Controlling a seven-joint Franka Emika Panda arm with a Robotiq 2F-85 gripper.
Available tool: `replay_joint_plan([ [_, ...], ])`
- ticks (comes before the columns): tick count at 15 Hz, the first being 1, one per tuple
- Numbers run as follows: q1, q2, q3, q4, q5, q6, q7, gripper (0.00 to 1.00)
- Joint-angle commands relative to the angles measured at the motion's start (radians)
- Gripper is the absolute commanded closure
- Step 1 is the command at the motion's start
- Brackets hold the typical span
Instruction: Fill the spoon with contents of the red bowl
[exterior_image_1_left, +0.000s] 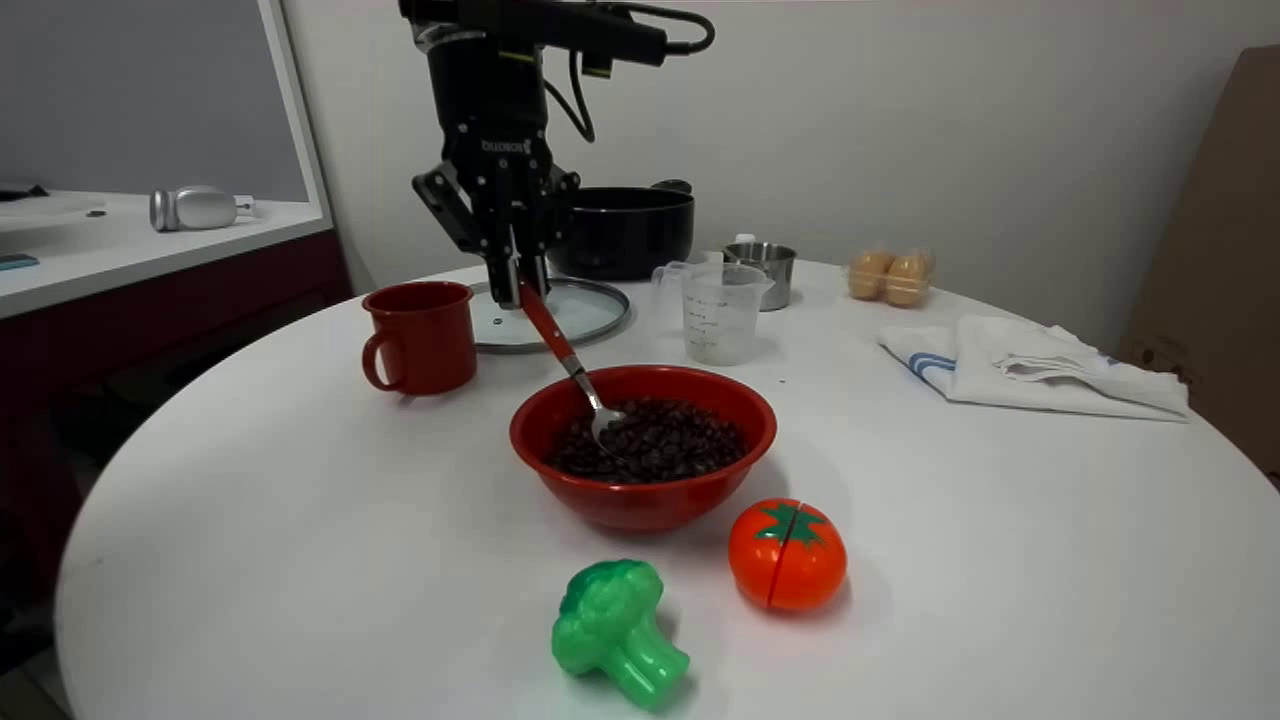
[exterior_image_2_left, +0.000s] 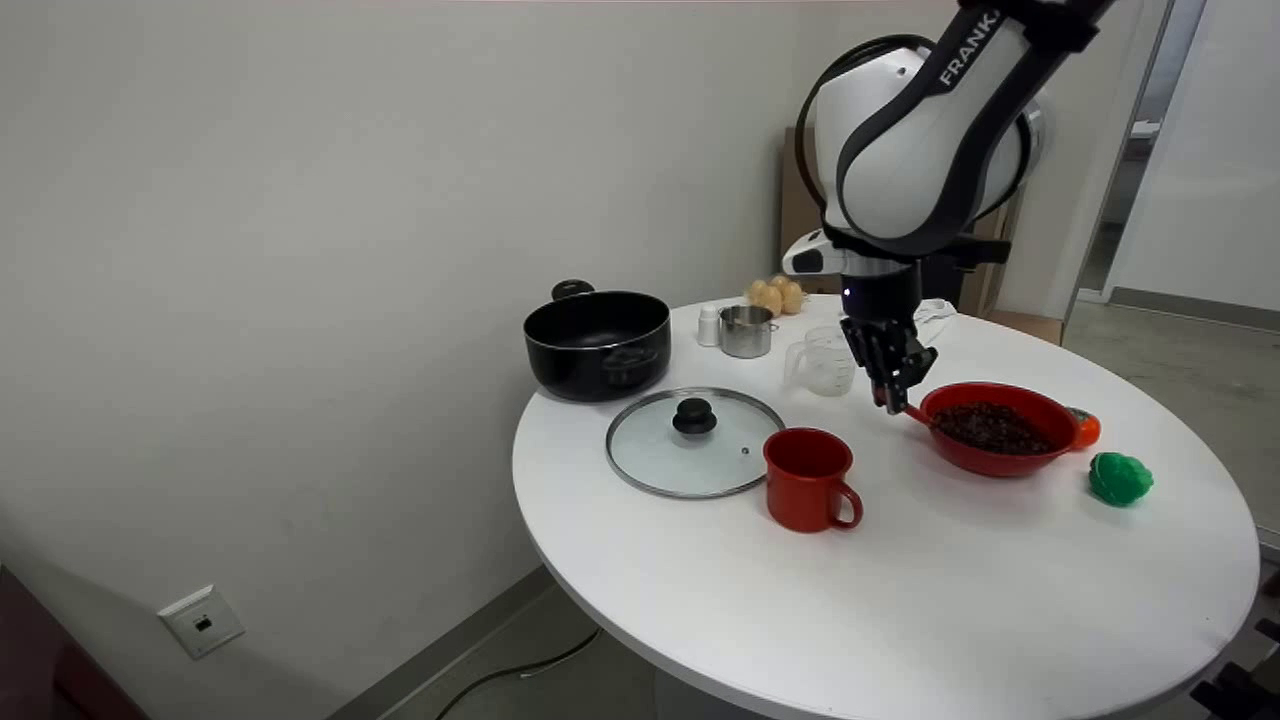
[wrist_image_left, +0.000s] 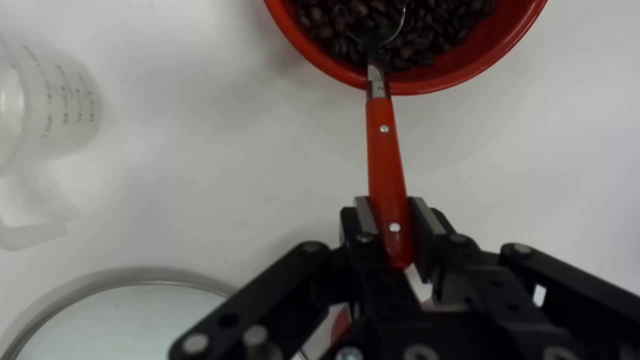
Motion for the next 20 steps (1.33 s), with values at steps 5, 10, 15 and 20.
replay_joint_plan([
  [5, -0.061, 0.014, 0.012, 0.042, 0.155, -0.007, -0.076, 0.48],
  [10, -0.088, -0.016, 0.009, -0.014, 0.188, -0.019, -0.100, 0.12],
  [15, -0.060, -0.140, -0.007, -0.111, 0.189, 0.018, -0.024, 0.00],
  [20, -0.007, -0.342, -0.036, -0.183, 0.134, 0.033, 0.269, 0.00],
])
